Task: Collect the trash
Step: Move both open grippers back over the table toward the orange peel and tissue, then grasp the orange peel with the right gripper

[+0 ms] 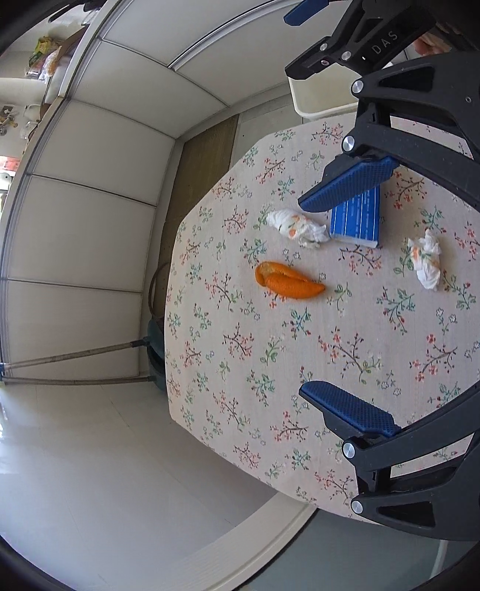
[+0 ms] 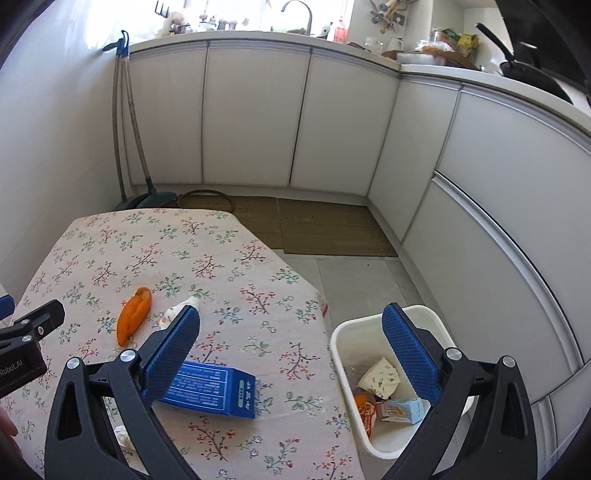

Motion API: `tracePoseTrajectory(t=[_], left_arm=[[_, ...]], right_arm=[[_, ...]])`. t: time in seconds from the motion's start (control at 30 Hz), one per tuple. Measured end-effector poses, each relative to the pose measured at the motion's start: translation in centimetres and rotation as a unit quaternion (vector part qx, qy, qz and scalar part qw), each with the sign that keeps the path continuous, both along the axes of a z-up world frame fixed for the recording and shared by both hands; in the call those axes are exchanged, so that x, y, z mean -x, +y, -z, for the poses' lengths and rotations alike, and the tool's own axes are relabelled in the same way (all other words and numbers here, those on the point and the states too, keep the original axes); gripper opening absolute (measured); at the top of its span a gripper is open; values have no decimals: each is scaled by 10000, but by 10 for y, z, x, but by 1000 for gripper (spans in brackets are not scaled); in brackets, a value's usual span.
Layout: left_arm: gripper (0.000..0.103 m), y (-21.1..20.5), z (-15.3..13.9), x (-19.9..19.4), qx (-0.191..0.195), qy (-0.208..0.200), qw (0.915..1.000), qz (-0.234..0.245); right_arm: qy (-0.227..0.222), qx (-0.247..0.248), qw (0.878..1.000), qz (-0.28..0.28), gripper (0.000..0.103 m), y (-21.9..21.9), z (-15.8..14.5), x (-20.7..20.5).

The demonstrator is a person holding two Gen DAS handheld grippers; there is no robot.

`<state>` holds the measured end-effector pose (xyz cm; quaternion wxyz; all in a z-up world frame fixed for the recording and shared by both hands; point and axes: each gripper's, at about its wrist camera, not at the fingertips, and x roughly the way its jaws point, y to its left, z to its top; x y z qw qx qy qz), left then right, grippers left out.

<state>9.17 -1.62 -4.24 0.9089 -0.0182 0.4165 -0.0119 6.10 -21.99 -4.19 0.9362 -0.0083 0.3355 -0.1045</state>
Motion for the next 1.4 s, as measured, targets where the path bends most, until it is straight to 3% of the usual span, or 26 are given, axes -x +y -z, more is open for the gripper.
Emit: tracePoseTrajectory(t=[0.5, 0.97, 1.1, 1.33, 1.37, 1.4], left_arm=[[89, 85, -1, -5, 81, 143, 9974, -696], [89, 155, -15, 0, 451, 85, 9900, -1334], [89, 161, -14, 1, 472, 110, 9891, -1387], [89, 169, -8, 0, 413, 189, 9882, -1460], [89, 170, -7, 0, 406, 207, 9881, -1472], [89, 171, -5, -1, 402, 223, 9879, -1480]], right_arm=[[807, 176, 9890, -1225, 96, 94, 46, -48], [1473, -566, 9741, -1621, 95, 163, 93, -106], [1748, -725, 9692, -1574, 82, 173, 110, -123], [1978, -862, 9661, -1416, 75, 179, 132, -148], [1971, -868, 9663, -1410, 65, 177, 134, -149], [1974, -866, 9661, -1421, 49, 176, 135, -151]])
